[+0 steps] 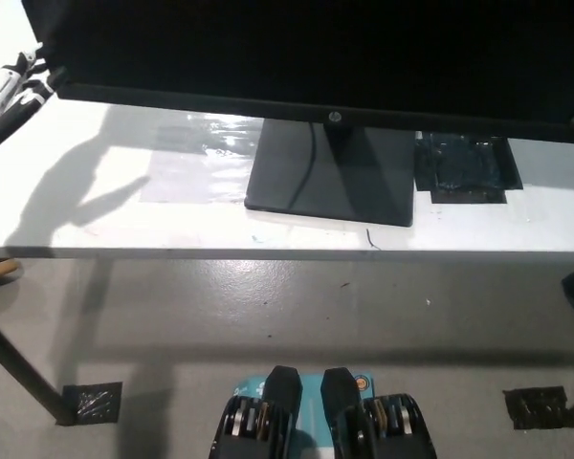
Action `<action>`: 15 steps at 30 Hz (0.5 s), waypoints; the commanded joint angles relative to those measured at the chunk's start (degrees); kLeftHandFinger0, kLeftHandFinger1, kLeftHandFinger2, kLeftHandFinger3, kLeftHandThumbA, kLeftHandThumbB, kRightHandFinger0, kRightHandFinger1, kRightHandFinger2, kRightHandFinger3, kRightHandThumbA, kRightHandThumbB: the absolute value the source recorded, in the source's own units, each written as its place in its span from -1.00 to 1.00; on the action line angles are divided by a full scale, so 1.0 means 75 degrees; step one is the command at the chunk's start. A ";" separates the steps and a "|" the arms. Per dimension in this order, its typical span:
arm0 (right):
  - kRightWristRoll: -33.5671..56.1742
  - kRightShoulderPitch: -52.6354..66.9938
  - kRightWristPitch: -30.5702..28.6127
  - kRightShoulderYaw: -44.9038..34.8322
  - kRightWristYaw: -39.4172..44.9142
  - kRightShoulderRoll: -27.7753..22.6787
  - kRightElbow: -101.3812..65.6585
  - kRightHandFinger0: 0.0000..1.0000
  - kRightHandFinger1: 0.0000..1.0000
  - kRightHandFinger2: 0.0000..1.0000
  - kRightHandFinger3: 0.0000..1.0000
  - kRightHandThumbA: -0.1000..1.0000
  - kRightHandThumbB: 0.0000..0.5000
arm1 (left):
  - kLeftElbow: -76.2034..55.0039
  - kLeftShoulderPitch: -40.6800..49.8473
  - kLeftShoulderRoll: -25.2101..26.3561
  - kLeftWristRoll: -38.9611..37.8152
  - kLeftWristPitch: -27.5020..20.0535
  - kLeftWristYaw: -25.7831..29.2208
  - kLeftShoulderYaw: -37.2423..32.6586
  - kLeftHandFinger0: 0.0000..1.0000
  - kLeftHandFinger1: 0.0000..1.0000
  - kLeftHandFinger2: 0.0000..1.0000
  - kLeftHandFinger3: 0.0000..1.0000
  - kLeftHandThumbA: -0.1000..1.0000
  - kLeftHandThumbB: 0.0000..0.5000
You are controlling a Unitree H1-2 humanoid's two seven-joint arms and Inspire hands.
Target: The monitor is placed at the center of the table and the robot uses both its hand to grab the left and right sides of the monitor to tilt the angle of the monitor downwards
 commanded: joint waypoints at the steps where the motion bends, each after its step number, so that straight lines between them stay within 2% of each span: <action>1: -0.0761 -0.0759 -0.0269 0.0385 -0.0923 0.0185 0.0018 1.00 1.00 1.00 1.00 0.70 1.00 | 0.0394 -0.0468 -0.0251 0.0602 -0.0248 -0.0114 -0.0457 1.00 1.00 1.00 1.00 0.85 0.76; 4: -0.1099 -0.0983 -0.0263 0.0715 -0.1269 0.0251 0.0236 1.00 1.00 1.00 1.00 0.66 1.00 | 0.0654 -0.0644 -0.0289 0.0676 -0.0347 -0.0083 -0.0572 1.00 1.00 1.00 1.00 0.82 0.71; 5: -0.1161 -0.1054 -0.0186 0.0788 -0.1406 0.0271 0.0146 1.00 1.00 1.00 1.00 0.58 1.00 | 0.0828 -0.0750 -0.0288 0.0818 -0.0450 0.0034 -0.0681 1.00 1.00 1.00 1.00 0.85 0.72; 8: -0.1168 -0.1075 -0.0201 0.0838 -0.1463 0.0276 0.0182 1.00 1.00 1.00 1.00 0.57 1.00 | 0.0920 -0.0789 -0.0283 0.0814 -0.0517 0.0079 -0.0738 1.00 1.00 1.00 1.00 0.86 0.72; 10: -0.1651 -0.1276 -0.0233 0.1193 -0.2176 0.0331 0.0322 1.00 1.00 1.00 1.00 0.55 1.00 | 0.1111 -0.0964 -0.0290 0.0898 -0.0585 0.0091 -0.0813 1.00 1.00 1.00 1.00 0.84 0.70; 13: -0.1647 -0.1301 -0.0251 0.1253 -0.2243 0.0339 0.0371 1.00 1.00 1.00 1.00 0.54 1.00 | 0.1180 -0.0993 -0.0292 0.0905 -0.0639 0.0112 -0.0829 1.00 1.00 1.00 1.00 0.84 0.69; 14: -0.1800 -0.1445 -0.0198 0.1378 -0.2646 0.0396 0.0495 1.00 1.00 1.00 1.00 0.42 1.00 | 0.1425 -0.1234 -0.0344 0.1043 -0.0506 0.0192 -0.0921 1.00 1.00 1.00 1.00 0.88 0.81; 15: -0.1914 -0.1493 -0.0215 0.1485 -0.2831 0.0404 0.0521 1.00 1.00 1.00 1.00 0.39 0.98 | 0.1518 -0.1318 -0.0369 0.1044 -0.0498 0.0200 -0.0938 1.00 1.00 1.00 1.00 0.87 0.83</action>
